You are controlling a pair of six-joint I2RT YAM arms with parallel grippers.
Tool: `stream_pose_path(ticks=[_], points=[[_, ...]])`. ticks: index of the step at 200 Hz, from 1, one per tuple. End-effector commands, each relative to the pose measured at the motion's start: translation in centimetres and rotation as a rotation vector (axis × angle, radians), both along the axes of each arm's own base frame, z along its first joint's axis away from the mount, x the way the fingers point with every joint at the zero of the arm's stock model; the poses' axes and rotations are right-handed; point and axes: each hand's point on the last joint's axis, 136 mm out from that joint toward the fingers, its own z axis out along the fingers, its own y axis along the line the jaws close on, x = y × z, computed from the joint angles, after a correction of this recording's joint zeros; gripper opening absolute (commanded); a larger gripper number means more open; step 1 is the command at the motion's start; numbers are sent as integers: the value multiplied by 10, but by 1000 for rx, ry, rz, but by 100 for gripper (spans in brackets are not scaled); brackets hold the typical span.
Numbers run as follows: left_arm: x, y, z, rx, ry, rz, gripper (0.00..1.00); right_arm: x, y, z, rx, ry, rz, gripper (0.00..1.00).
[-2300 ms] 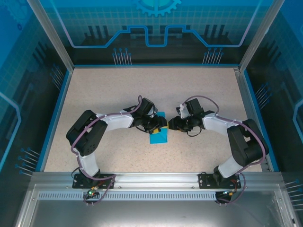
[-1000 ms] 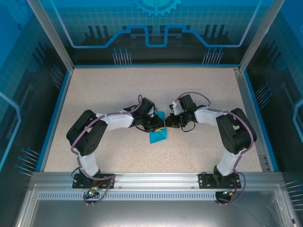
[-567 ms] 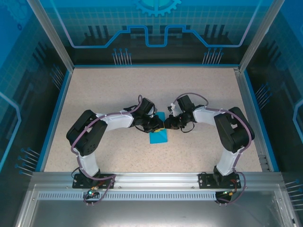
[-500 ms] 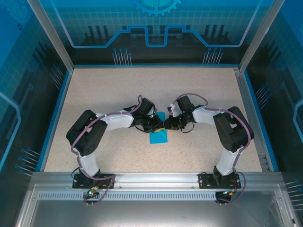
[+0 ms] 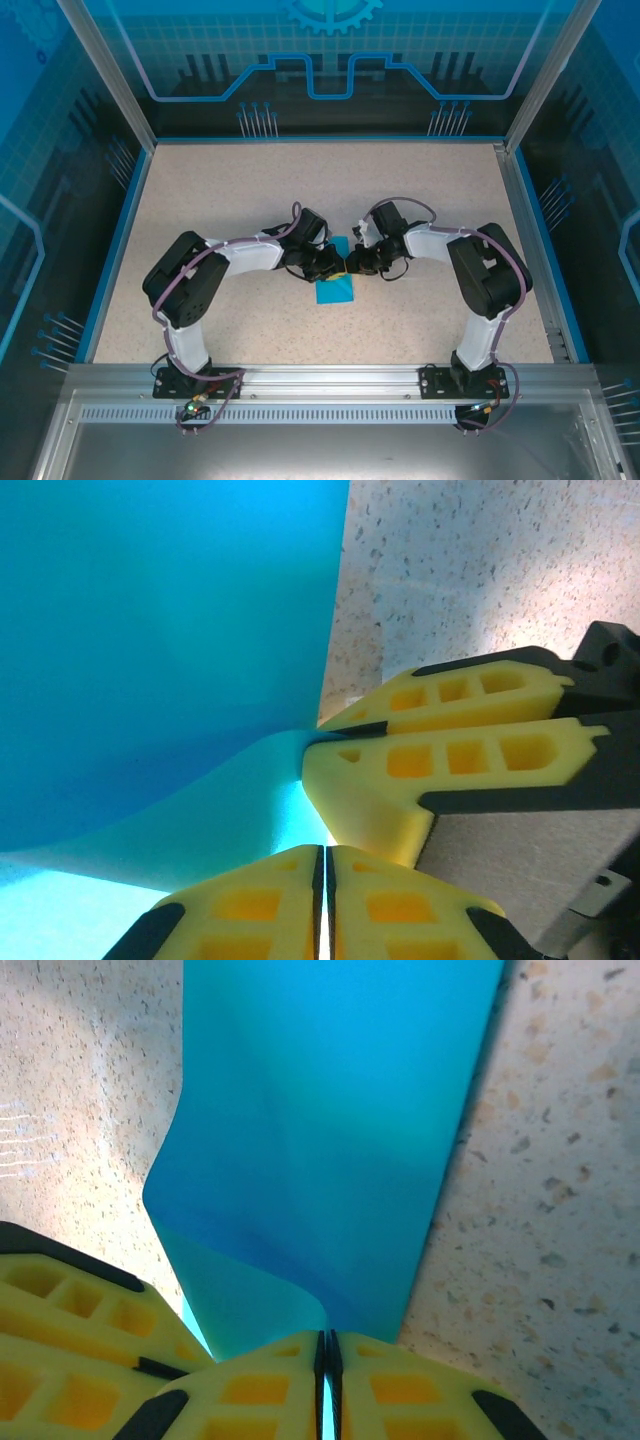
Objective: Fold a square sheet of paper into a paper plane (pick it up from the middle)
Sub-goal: Fold the triangle a second time at the center of the table.
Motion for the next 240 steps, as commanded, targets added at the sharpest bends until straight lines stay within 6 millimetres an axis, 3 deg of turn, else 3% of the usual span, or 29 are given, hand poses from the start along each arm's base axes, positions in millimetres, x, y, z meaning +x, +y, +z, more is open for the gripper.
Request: stream_pose_path(ticks=[1,240], points=[[3,-4,-2,9,-4,-17,12,-1,6,-2,-15,3,33,13],[-3,2,-27,61,48,-17,8,0,4,-13,-57,25,31,13]])
